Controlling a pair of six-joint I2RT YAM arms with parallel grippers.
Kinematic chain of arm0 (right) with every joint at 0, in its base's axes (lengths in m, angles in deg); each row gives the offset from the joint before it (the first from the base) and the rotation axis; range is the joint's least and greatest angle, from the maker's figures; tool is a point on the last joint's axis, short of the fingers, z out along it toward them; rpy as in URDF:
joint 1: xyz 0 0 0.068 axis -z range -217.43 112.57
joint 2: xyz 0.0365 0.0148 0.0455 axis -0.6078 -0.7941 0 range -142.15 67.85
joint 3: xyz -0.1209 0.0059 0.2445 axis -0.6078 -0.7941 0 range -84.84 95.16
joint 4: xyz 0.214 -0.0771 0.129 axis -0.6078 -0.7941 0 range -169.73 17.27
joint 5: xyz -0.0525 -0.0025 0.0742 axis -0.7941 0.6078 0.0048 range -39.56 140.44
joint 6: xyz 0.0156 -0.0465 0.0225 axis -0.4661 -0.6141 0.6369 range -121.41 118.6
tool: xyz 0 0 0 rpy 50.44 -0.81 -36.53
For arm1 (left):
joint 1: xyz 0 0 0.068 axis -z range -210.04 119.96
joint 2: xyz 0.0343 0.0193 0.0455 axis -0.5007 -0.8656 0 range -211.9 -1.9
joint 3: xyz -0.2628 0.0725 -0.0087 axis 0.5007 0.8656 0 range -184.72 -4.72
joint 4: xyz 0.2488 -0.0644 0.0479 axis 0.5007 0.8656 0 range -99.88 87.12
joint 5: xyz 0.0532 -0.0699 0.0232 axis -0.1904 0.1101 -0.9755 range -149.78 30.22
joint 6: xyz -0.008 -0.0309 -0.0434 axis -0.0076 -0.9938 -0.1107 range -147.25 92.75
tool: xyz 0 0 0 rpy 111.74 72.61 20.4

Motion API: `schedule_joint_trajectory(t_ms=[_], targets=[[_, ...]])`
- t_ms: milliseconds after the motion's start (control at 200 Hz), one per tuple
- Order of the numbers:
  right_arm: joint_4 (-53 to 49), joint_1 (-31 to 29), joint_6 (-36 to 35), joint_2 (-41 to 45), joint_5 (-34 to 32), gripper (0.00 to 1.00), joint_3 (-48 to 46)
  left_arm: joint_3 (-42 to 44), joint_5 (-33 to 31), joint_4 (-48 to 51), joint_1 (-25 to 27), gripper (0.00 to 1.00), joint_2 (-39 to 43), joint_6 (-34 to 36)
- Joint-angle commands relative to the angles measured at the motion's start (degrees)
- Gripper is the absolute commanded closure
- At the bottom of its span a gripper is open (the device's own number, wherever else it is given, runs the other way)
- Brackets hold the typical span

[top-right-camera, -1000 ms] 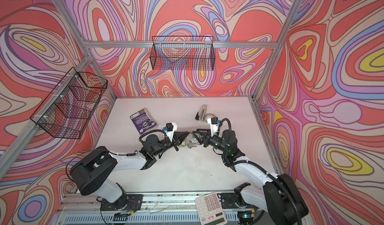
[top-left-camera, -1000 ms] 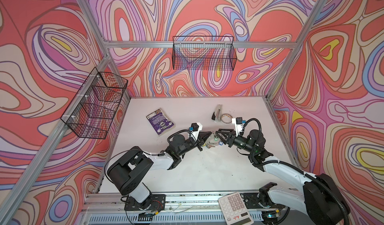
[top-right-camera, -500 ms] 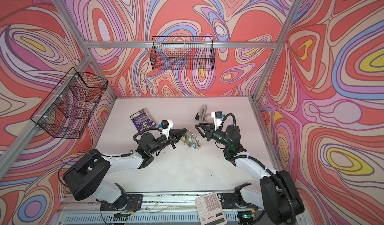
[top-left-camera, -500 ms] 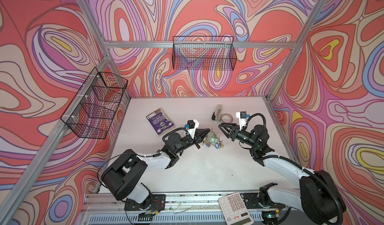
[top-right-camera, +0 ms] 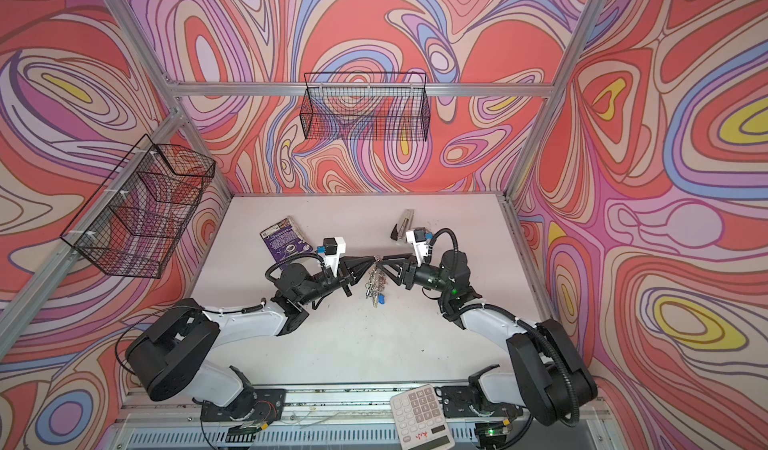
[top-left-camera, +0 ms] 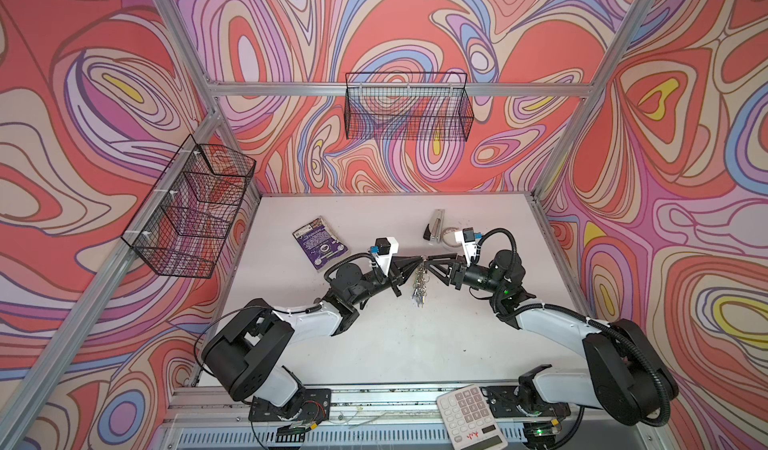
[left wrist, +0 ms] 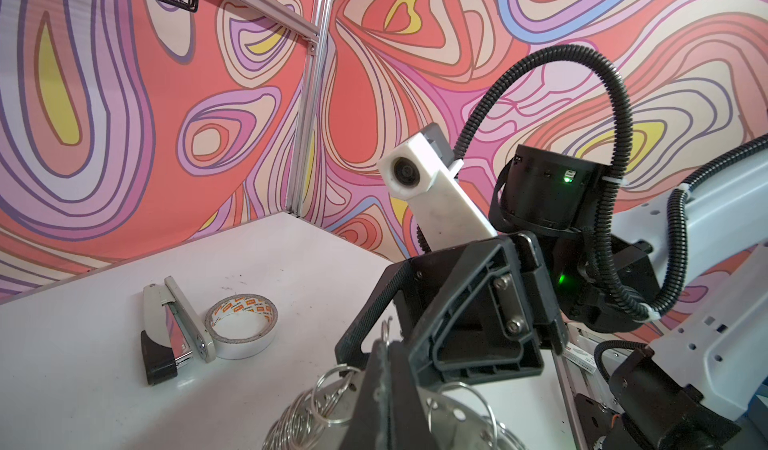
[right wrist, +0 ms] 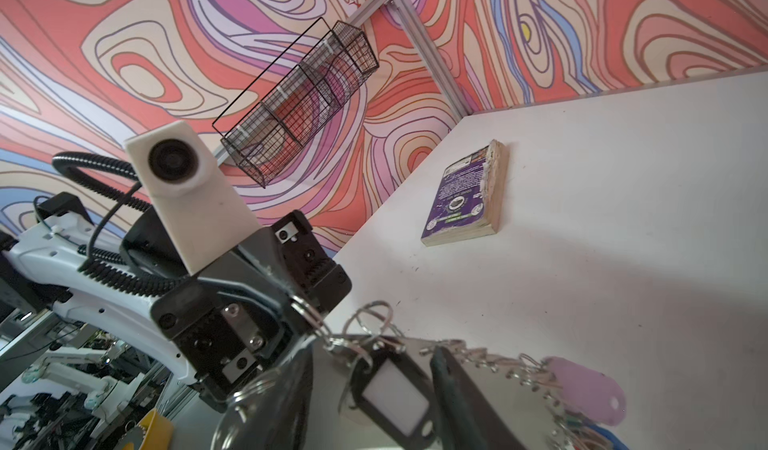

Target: Put the keys on the keyring

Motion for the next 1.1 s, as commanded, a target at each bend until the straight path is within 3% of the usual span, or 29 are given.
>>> schedule_joint_trajectory(t_ms=[0, 581, 786, 987, 1092], targets=[[7.02, -0.19, 2.32, -0.90, 2.27, 0.53, -0.38, -2.23, 1.58, -5.96, -0.46, 1.00, 0.31, -1.23], [7.70, -2.66, 1.28, -3.91, 1.55, 0.84, 0.41, -3.37, 5.25, -5.93, -0.70, 1.00, -1.62, -3.71], [8.45, -3.22, 1.15, -4.58, 1.76, 1.00, 0.41, -3.77, 6.03, -5.95, -1.01, 1.00, -2.61, -4.53], [7.24, -3.37, 0.08, -3.90, 1.08, 1.00, -0.10, -2.78, 6.93, -5.87, -2.56, 1.00, -3.44, -6.02], [3.41, -3.35, -3.46, -1.27, -2.72, 1.00, -1.26, -0.69, 8.18, -5.78, -3.87, 1.00, -2.92, -6.42]])
